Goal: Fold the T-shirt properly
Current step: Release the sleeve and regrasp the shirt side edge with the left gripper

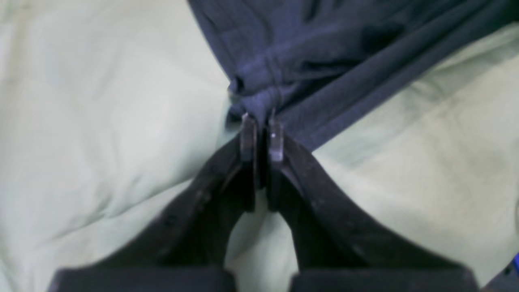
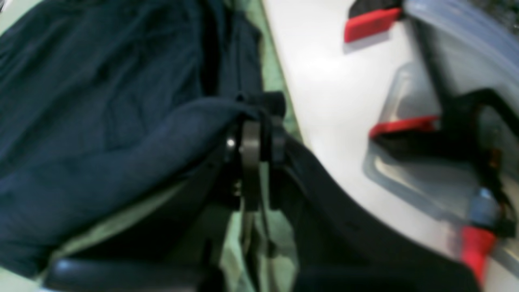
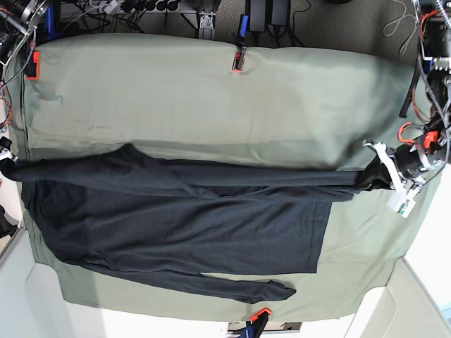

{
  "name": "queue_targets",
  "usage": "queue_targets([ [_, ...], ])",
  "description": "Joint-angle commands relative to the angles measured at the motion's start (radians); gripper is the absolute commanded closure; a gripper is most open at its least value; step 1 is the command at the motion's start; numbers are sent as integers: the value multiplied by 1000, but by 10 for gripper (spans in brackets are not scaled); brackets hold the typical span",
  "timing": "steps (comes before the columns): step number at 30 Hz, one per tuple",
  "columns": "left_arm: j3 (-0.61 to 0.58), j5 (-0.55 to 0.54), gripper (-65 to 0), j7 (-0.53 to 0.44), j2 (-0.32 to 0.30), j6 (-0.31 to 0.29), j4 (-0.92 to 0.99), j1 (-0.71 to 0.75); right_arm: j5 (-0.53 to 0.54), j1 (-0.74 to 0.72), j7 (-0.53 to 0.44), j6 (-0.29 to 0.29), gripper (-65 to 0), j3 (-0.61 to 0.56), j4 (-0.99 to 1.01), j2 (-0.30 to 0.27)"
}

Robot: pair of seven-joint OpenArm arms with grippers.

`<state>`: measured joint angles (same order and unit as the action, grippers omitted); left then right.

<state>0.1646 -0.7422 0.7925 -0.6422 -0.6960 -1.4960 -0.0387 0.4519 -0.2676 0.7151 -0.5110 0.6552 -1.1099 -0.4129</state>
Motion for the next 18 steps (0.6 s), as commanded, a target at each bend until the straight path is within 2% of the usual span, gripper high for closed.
queue_targets([
  [1, -21, 7, 0, -47, -23, -2, 10, -51, 11, -42, -31, 5, 0, -3, 0, -24],
  [5, -113, 103, 0, -109, -23, -2, 132, -165, -28, -73, -71, 6, 0, -34, 31, -24],
  [9, -154, 103, 0, -121, -22, -2, 268, -263, -56, -74, -101, 6, 0, -80, 37, -24],
  [14, -239, 111, -6, -199, -11, -2, 394, -347, -105, -80, -172, 10, 0, -143, 77, -24],
  [16, -267, 127, -85, -214, 0, -2, 436, -369, -109, -90, -188, 10, 0, -158, 102, -24],
  [18, -281, 133, -196, -212, 17, -2, 472, -385, -108, -103, -200, 10, 0, -164, 122, -23],
])
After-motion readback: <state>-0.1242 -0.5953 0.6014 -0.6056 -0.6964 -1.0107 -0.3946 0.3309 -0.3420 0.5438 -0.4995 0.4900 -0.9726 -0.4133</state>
